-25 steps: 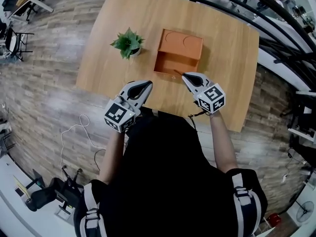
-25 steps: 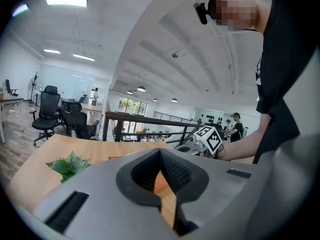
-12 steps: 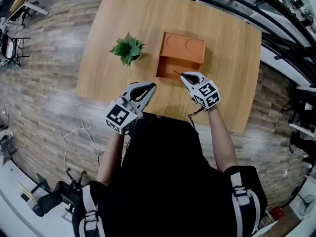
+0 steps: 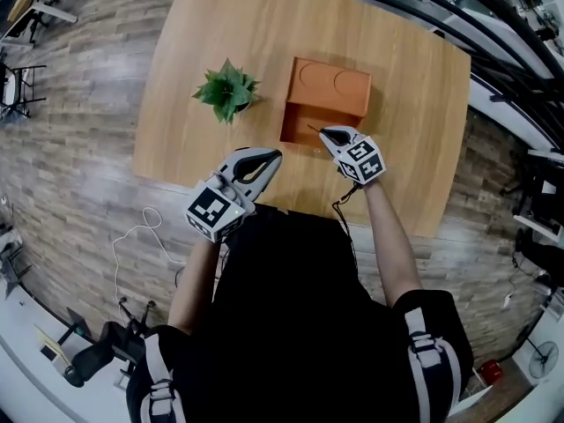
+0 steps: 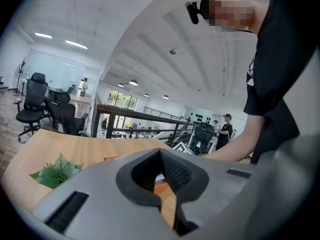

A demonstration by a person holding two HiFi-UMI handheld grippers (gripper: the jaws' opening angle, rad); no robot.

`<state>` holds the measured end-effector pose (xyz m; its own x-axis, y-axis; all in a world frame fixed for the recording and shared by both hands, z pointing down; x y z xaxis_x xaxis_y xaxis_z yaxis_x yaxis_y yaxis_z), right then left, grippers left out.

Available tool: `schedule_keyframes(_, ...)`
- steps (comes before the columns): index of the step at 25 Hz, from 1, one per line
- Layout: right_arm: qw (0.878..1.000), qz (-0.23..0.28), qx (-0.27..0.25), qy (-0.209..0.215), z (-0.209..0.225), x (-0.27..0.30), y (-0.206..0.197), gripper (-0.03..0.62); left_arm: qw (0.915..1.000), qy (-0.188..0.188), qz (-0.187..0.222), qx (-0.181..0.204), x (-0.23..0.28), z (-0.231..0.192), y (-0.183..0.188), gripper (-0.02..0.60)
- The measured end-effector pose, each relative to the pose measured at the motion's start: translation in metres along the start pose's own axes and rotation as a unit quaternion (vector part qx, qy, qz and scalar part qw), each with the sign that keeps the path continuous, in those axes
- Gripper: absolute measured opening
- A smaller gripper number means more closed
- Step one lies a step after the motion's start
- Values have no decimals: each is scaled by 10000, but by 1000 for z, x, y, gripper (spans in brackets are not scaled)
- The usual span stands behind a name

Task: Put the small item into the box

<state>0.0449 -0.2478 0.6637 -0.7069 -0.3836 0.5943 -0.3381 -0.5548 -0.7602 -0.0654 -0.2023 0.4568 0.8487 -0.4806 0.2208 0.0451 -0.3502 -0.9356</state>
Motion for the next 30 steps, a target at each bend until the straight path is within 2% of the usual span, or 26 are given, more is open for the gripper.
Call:
schedule_keyframes(7, 9987, -495, 136, 72, 10, 37, -27, 31, 9999, 93, 56, -100, -7, -10, -2, 23)
schedule_keyframes(17, 9960, -854, 235, 74, 14, 61, -40, 31, 9997, 216, 23, -138, -16, -17, -6, 23)
schedule_keyframes(30, 9942, -1026, 310, -23, 21, 70, -46, 32, 9999, 106, -30, -84, -10, -10, -9, 23)
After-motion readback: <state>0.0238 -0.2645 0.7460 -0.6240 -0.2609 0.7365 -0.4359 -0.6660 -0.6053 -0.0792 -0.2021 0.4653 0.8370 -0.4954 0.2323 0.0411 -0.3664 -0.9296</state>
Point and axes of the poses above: the fingertips, and each gripper's own axes: x forward along the fingers, z to its right, y out of its top, the point moved 1 cm from there along -x, backward along the fingers, and after that the axes turned 4 degrees about z, right-handed, at the moved point
